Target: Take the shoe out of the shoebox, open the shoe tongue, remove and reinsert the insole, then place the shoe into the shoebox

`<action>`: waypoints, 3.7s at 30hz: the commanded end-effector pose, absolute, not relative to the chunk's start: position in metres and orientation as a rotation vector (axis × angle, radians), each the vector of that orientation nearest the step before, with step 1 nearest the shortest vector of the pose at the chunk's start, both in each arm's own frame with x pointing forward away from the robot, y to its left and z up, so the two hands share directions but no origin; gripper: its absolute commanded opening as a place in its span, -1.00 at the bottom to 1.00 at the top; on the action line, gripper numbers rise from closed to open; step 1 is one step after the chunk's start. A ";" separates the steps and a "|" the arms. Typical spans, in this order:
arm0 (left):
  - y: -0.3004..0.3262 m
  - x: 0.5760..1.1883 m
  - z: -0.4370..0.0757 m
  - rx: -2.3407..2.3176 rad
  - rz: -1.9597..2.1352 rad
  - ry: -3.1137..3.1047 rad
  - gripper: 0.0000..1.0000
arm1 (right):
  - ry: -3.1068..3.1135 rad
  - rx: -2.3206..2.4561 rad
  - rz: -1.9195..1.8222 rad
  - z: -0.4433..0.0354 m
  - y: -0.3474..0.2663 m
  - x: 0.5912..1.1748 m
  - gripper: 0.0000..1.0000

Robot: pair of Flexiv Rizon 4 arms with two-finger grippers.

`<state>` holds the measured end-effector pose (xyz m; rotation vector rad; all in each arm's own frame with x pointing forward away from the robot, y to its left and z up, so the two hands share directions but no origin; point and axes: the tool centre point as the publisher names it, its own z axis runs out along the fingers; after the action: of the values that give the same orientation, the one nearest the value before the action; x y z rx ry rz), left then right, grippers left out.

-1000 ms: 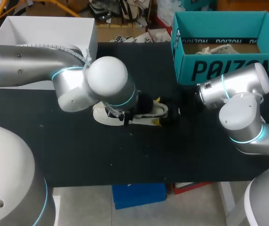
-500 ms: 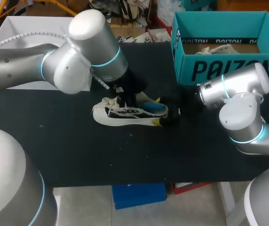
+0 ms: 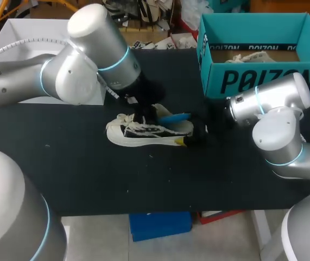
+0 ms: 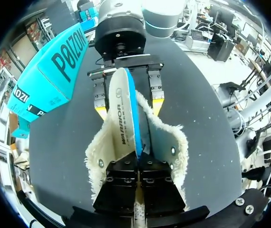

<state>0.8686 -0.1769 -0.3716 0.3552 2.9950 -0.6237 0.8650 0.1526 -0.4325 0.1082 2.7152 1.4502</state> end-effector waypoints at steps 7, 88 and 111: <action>-0.209 0.869 -0.386 0.420 -0.557 2.977 0.54 | 2.718 0.110 1.447 -0.435 0.154 0.864 -1.00; -0.218 0.756 -0.139 0.392 -2.158 2.731 -1.00 | 2.718 0.110 1.447 -0.435 0.154 0.864 -1.00; -0.213 0.755 -0.136 0.116 -2.487 2.599 -1.00 | 2.718 0.110 1.447 -0.435 0.154 0.864 -1.00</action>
<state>0.7622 -0.2123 -0.1290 0.1613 2.6809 -2.3929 0.8646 0.1528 -0.4326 0.1080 2.7153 1.4503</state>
